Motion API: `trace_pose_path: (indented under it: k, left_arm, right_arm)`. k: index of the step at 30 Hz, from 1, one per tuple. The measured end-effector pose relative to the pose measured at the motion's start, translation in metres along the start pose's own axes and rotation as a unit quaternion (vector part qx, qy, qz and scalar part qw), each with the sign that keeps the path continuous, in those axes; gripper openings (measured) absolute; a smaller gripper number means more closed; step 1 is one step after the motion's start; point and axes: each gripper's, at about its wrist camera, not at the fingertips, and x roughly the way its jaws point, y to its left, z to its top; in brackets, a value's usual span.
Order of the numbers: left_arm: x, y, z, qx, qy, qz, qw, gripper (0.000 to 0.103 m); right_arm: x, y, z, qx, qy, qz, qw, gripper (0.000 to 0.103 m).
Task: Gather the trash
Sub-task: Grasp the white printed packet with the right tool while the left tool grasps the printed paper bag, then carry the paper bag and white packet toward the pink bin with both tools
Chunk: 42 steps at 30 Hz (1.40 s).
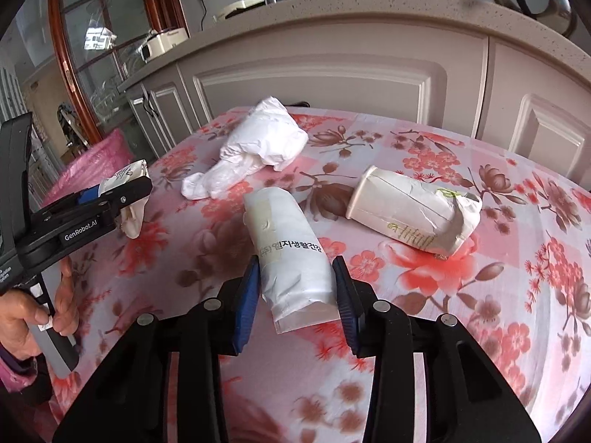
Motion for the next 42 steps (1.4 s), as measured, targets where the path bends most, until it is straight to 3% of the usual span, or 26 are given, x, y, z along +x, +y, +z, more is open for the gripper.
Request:
trace_pose_path:
  k: [12,28,42]
  left_arm:
    - [-0.118,0.028,-0.02,0.006,-0.115,0.037,0.9927,0.061]
    - [-0.233,0.08,-0.045,-0.007,-0.215,0.076,0.9735,0.061]
    - [-0.27,0.134,-0.053,-0.04,-0.24,0.123,0.9621,0.061]
  right_arm:
    - [-0.073,0.064,-0.02,-0.018,-0.088,0.024,0.996,0.036]
    - [-0.14,0.139,-0.018,-0.064,-0.177,0.038,0.981,0.036]
    - [-0.132,0.209,0.007,-0.126,-0.188,0.078,0.971,0.036]
